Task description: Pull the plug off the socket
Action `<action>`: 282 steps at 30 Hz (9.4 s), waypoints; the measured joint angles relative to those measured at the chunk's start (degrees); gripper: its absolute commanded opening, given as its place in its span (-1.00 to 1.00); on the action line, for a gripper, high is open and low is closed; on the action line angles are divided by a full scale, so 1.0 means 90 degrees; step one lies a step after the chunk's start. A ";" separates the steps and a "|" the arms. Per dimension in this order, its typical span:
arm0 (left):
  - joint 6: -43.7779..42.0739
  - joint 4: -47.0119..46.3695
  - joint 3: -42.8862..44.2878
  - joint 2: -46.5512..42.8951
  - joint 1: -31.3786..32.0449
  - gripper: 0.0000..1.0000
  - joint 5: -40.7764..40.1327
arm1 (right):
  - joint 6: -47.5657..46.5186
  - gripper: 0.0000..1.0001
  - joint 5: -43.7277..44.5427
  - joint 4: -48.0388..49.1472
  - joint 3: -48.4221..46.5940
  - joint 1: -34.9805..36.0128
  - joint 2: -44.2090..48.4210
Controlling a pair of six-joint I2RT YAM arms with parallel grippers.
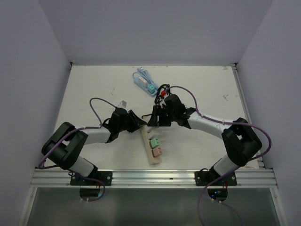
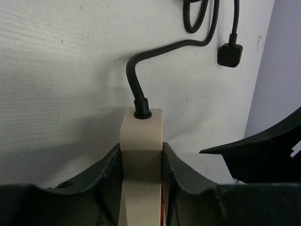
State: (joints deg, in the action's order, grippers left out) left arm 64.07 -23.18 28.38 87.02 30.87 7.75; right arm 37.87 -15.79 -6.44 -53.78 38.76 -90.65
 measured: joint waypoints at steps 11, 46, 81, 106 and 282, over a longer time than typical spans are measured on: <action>0.0075 -0.0141 -0.0066 0.0010 0.0007 -1.00 0.0085 | 0.0029 -1.00 -0.0605 0.0335 0.0313 -0.0374 0.0027; 0.0143 0.0216 0.0316 0.0049 0.0270 -1.00 -0.0245 | -0.0454 -1.00 -0.0673 -0.0330 0.0027 -0.0612 0.0180; 0.0117 0.0651 0.0289 0.0066 0.0107 -1.00 -0.1115 | -0.0814 -1.00 -0.0165 -0.0894 -0.0165 -0.1350 0.1260; -0.0073 0.0665 0.0000 -0.0265 -0.0165 -1.00 -0.0811 | -0.2344 -1.00 0.5083 0.2023 0.1105 -0.2863 0.0437; 0.0833 0.0051 -0.1472 -0.1355 0.0454 -1.00 -0.0561 | 0.0323 -1.00 -0.0933 0.0981 0.0537 0.0578 -0.0423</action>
State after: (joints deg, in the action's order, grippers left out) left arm 71.57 -22.72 15.14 74.83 34.96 2.70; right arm 40.77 -24.18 2.39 -48.95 43.97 -94.45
